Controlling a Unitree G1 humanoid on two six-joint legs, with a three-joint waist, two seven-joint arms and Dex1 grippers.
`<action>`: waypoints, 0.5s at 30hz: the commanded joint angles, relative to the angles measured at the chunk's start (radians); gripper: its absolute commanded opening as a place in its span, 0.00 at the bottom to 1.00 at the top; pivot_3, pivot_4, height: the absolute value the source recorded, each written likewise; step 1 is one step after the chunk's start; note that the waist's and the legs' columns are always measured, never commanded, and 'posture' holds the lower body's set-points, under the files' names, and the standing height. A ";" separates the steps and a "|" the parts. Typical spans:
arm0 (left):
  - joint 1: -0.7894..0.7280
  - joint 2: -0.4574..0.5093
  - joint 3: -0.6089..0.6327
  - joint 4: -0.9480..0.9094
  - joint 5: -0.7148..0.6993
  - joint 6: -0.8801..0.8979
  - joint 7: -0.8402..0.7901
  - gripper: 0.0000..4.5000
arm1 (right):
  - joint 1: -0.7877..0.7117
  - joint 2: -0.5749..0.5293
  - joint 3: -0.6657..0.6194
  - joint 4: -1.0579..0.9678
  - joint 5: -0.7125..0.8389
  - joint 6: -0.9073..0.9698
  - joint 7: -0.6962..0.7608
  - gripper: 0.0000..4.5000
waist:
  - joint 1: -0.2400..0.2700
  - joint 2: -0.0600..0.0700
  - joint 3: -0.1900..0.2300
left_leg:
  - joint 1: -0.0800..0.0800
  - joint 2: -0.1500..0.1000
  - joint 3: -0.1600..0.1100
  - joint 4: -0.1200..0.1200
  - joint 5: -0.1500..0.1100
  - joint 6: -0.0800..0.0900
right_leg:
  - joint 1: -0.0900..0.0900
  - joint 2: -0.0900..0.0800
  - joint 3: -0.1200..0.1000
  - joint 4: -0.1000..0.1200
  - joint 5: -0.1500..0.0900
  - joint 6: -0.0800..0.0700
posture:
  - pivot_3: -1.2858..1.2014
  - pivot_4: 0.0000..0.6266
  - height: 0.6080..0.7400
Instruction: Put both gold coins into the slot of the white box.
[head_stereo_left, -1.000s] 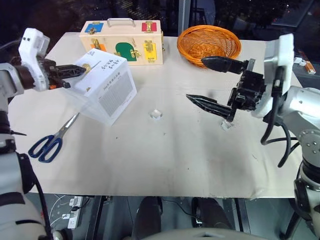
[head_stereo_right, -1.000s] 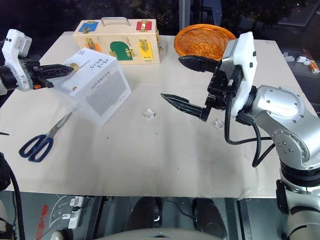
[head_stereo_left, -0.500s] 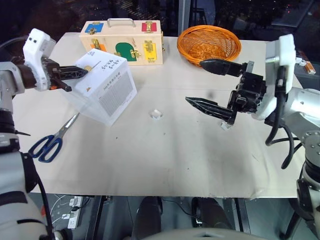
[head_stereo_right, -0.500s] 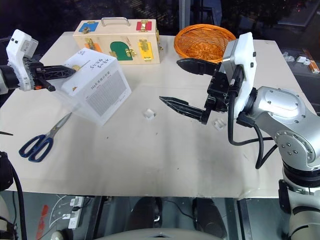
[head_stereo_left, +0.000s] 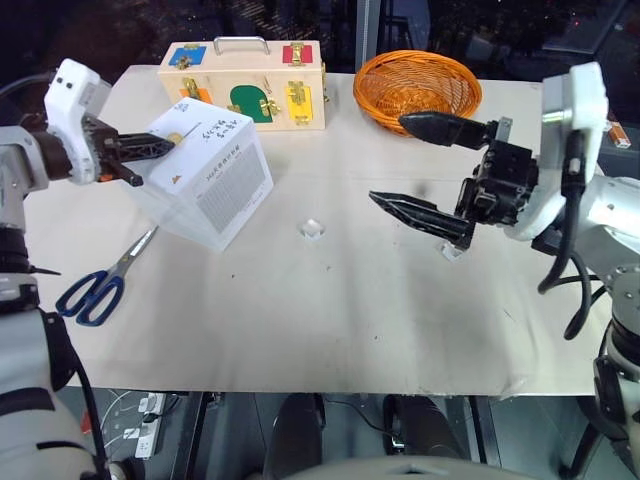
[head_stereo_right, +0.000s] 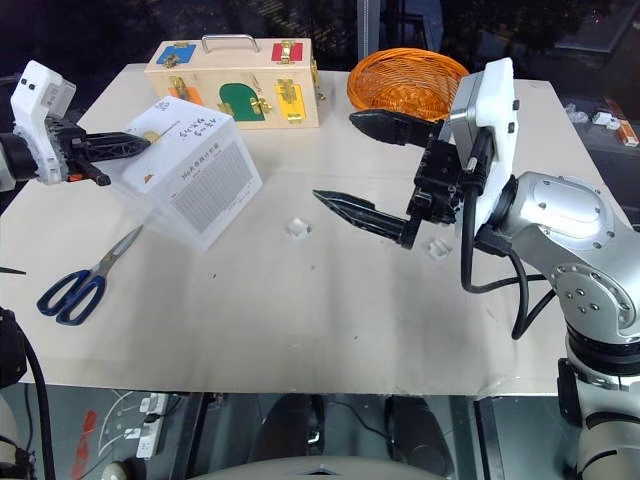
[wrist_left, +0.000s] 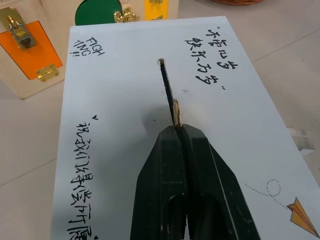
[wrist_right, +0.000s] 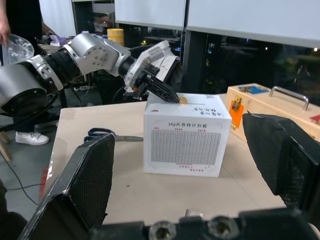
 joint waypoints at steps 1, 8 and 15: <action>0.010 0.023 0.018 -0.029 0.009 0.020 -0.009 0.06 | -0.004 -0.009 -0.044 -0.029 0.012 -0.024 -0.005 1.00 | 0.000 0.000 0.000 | 0.000 0.000 0.000 0.000 0.000 0.000 | 0.000 0.000 0.000 0.000 0.000 0.000 | 0.52 0.24 0.90; -0.002 0.003 0.128 -0.142 -0.071 0.044 0.031 0.47 | 0.024 -0.023 -0.060 -0.044 0.023 -0.014 -0.021 1.00 | 0.002 0.000 0.000 | 0.000 0.000 0.000 0.000 0.000 0.000 | 0.000 0.000 0.000 0.000 0.000 0.000 | 0.52 0.24 0.90; -0.030 -0.138 0.266 -0.529 -0.330 0.316 0.163 0.47 | 0.154 -0.112 -0.074 -0.075 -0.082 -0.002 -0.071 1.00 | 0.013 -0.001 0.000 | -0.001 0.000 -0.001 0.001 0.000 0.000 | 0.001 -0.001 -0.001 0.000 0.000 0.000 | 0.52 0.24 0.90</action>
